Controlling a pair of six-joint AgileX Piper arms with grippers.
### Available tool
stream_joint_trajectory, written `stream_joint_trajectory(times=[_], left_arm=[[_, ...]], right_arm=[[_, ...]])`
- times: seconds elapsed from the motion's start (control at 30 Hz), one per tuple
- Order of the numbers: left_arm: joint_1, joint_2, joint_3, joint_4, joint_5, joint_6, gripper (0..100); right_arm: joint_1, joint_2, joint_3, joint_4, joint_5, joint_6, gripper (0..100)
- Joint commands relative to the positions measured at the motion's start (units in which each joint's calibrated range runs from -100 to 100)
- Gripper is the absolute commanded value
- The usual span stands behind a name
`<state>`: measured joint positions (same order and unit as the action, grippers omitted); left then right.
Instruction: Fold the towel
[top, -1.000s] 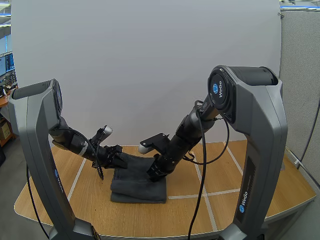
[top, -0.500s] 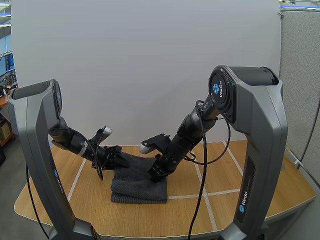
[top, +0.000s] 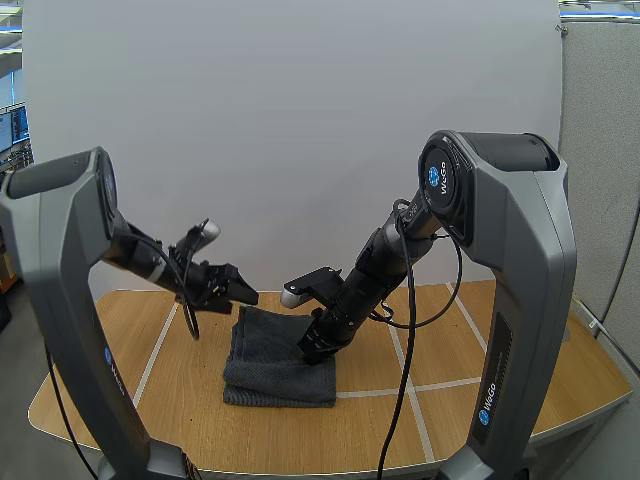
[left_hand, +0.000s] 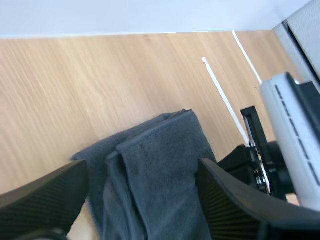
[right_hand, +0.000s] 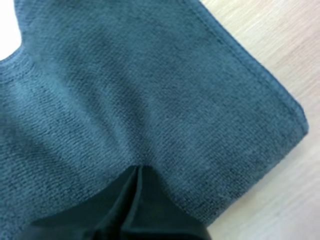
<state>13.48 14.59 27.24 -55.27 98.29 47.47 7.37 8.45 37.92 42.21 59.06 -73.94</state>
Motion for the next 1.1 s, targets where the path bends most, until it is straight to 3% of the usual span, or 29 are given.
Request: stream_joint_trajectory(times=[0.0, 0.1, 0.17, 0.2, 0.37, 0.67, 0.87, 1.07], left_arm=[[0.07, -8.94, 0.94, 4.30, 1.71, -0.76, 100], [0.07, -12.02, 3.50, 5.32, 1.71, -0.32, 98], [0.07, -13.44, 5.73, 6.34, 1.71, 0.28, 79], [0.07, -13.91, 6.42, 6.49, 1.71, 0.38, 74], [0.07, -14.74, 12.88, 7.17, 1.71, 3.13, 3], [0.07, -14.74, 19.57, 8.75, 1.71, 8.28, 0], [0.07, -14.34, 22.47, 10.95, 1.71, 9.13, 0], [-0.19, -10.46, 24.68, 10.10, -6.13, 11.28, 0]], right_arm=[[-0.30, -5.55, 0.50, -2.54, 2.36, 0.62, 0], [-0.30, -10.54, 0.50, -2.69, 3.73, 1.46, 0], [-0.30, -14.21, 0.50, -2.92, 5.99, 2.49, 0], [-0.30, -14.55, 0.50, -2.92, 6.84, 2.49, 0], [-0.30, -19.85, 2.39, -2.55, 17.07, 4.66, 0], [-0.30, -19.99, 8.63, -2.23, 16.51, 4.29, 0], [-0.23, -19.29, 12.02, -1.76, 8.00, 3.09, 0], [-0.23, -15.98, 12.73, 1.88, 5.01, -0.16, 0]])
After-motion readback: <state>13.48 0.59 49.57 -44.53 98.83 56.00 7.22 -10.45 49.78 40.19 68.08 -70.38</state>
